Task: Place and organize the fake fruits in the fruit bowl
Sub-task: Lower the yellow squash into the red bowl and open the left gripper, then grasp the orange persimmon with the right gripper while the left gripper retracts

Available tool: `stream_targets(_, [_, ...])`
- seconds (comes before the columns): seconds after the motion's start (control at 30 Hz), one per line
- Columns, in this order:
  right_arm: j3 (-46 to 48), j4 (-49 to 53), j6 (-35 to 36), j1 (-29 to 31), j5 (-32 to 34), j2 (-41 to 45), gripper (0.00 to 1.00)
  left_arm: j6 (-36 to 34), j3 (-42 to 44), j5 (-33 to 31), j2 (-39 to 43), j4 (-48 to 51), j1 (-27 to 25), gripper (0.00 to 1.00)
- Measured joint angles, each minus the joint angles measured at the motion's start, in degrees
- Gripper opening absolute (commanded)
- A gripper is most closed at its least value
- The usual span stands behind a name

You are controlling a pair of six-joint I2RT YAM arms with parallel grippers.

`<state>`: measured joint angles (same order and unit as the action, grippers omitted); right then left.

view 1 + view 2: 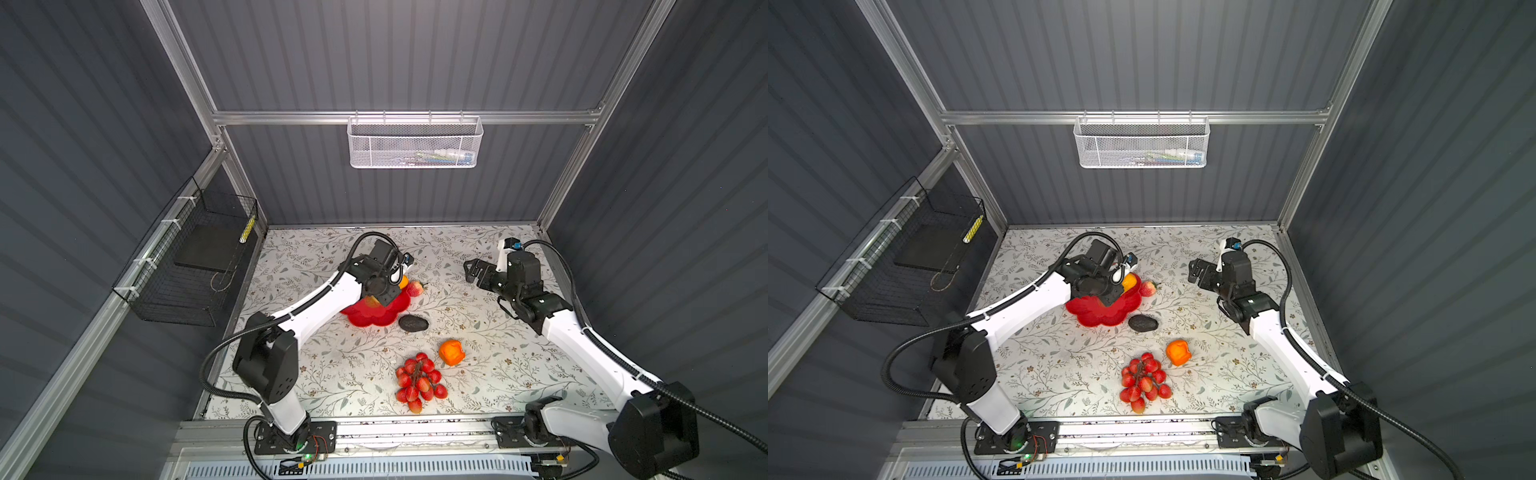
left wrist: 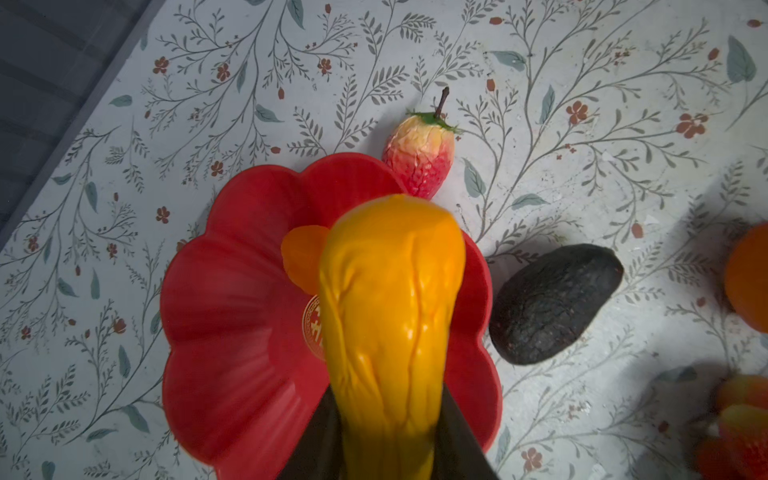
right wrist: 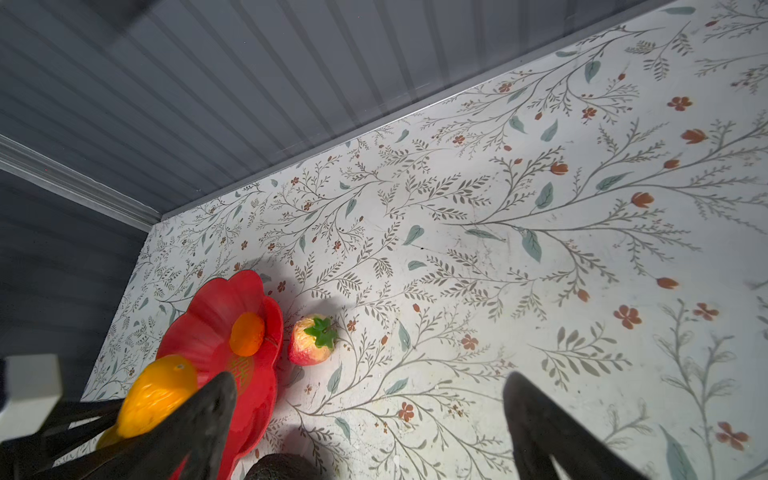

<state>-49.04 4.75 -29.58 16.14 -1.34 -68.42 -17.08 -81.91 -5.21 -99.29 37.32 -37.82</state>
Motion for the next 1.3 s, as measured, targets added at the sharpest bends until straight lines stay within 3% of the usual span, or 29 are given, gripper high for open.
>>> stream_targets(0.5, [2.95,0.68,0.00,-0.35,-0.07,1.01,0.99,2.40,-4.33,-5.09,-13.84,0.42,0.35,0.27])
stream_targets(0.87, [3.23,7.45,-0.31,-0.20,-2.40,0.59,0.99,4.92,-5.16,-6.58,-16.04,1.05,0.81,0.64])
stream_targets(1.07, [5.97,13.20,-1.97,5.73,-4.22,-0.55,0.99,6.14,-4.98,-8.37,-10.75,-0.22,1.40,0.79])
stream_targets(1.3, [9.99,19.74,-5.60,14.97,-5.20,-0.70,0.99,8.02,0.83,-14.64,6.54,-10.45,3.58,0.94])
